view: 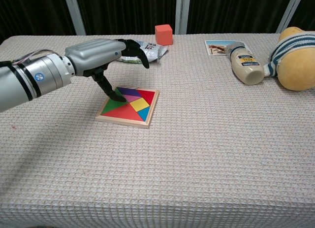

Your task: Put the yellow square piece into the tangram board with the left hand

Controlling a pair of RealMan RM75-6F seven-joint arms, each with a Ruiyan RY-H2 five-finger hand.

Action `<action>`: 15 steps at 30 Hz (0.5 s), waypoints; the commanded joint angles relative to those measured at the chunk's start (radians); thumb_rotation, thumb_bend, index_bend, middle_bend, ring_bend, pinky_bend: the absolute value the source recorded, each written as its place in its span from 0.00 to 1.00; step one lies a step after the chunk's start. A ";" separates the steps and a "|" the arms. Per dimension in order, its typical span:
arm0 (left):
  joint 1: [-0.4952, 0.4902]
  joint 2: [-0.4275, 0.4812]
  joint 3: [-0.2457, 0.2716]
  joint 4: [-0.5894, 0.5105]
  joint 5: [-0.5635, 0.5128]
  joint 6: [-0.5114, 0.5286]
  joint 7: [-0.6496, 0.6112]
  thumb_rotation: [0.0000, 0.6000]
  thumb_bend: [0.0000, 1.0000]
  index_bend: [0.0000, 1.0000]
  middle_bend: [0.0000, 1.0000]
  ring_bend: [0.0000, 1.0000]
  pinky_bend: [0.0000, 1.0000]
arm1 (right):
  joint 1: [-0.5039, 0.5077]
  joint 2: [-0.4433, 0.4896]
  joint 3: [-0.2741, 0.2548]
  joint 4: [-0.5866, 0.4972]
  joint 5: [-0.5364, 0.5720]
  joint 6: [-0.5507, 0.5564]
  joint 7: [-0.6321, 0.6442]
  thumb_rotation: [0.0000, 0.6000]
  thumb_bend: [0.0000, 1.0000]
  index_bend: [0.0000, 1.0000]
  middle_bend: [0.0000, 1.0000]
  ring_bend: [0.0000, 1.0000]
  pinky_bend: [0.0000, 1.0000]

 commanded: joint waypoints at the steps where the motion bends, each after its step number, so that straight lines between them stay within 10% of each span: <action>1: 0.007 0.017 -0.007 -0.019 -0.008 0.006 0.005 1.00 0.04 0.25 0.18 0.00 0.04 | 0.001 -0.001 0.000 -0.002 -0.001 0.000 -0.003 1.00 0.18 0.00 0.00 0.00 0.00; 15: 0.218 0.199 0.009 -0.181 -0.041 0.272 0.142 1.00 0.07 0.25 0.18 0.00 0.04 | 0.000 0.007 -0.009 -0.033 -0.021 0.015 -0.033 1.00 0.18 0.00 0.00 0.00 0.00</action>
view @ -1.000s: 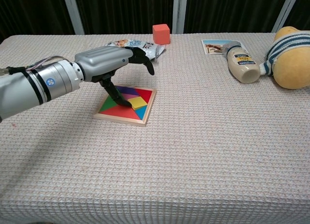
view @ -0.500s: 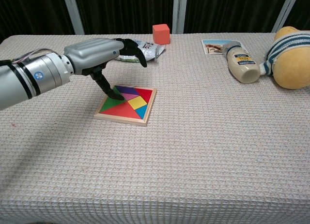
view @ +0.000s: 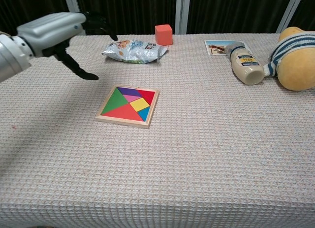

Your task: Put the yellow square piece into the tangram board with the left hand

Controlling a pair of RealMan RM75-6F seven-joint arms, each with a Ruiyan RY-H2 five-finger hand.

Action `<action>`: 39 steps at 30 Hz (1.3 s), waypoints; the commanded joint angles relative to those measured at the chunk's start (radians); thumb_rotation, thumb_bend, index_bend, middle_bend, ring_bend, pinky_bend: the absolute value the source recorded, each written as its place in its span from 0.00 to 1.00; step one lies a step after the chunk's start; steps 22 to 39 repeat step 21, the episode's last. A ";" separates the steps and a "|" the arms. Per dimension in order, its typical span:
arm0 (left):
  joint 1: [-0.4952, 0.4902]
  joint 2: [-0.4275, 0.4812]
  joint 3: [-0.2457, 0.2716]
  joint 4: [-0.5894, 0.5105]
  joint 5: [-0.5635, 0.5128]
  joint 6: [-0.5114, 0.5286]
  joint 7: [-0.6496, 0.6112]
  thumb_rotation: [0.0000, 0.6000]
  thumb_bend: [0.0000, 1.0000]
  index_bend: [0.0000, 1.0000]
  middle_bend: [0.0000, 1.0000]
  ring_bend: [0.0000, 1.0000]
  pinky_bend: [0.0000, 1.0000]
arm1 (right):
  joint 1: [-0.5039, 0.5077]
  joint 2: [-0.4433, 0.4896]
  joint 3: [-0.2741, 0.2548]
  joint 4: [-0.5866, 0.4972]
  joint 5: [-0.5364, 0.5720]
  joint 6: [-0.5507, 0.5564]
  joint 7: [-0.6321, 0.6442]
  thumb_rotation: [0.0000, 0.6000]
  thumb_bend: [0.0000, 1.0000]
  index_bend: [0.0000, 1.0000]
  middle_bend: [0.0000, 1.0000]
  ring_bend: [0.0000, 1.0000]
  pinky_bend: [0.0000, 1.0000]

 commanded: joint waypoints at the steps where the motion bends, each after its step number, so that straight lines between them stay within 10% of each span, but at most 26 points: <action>1: 0.127 0.102 0.032 -0.080 -0.013 0.141 0.100 1.00 0.08 0.25 0.18 0.00 0.04 | -0.003 0.000 -0.002 -0.007 -0.005 0.010 -0.009 1.00 0.18 0.00 0.00 0.00 0.00; 9: 0.398 0.290 0.120 -0.206 -0.057 0.373 0.175 1.00 0.08 0.23 0.16 0.00 0.02 | -0.012 -0.020 -0.018 -0.021 -0.007 0.015 -0.067 1.00 0.18 0.00 0.00 0.00 0.00; 16: 0.540 0.264 0.138 -0.105 -0.048 0.493 0.066 1.00 0.08 0.20 0.16 0.00 0.02 | -0.029 -0.042 -0.028 -0.025 0.007 0.027 -0.158 1.00 0.18 0.00 0.00 0.00 0.00; 39: 0.564 0.246 0.142 -0.061 -0.021 0.485 -0.002 1.00 0.08 0.20 0.16 0.00 0.02 | -0.042 -0.033 -0.026 -0.047 0.003 0.054 -0.184 1.00 0.18 0.00 0.00 0.00 0.00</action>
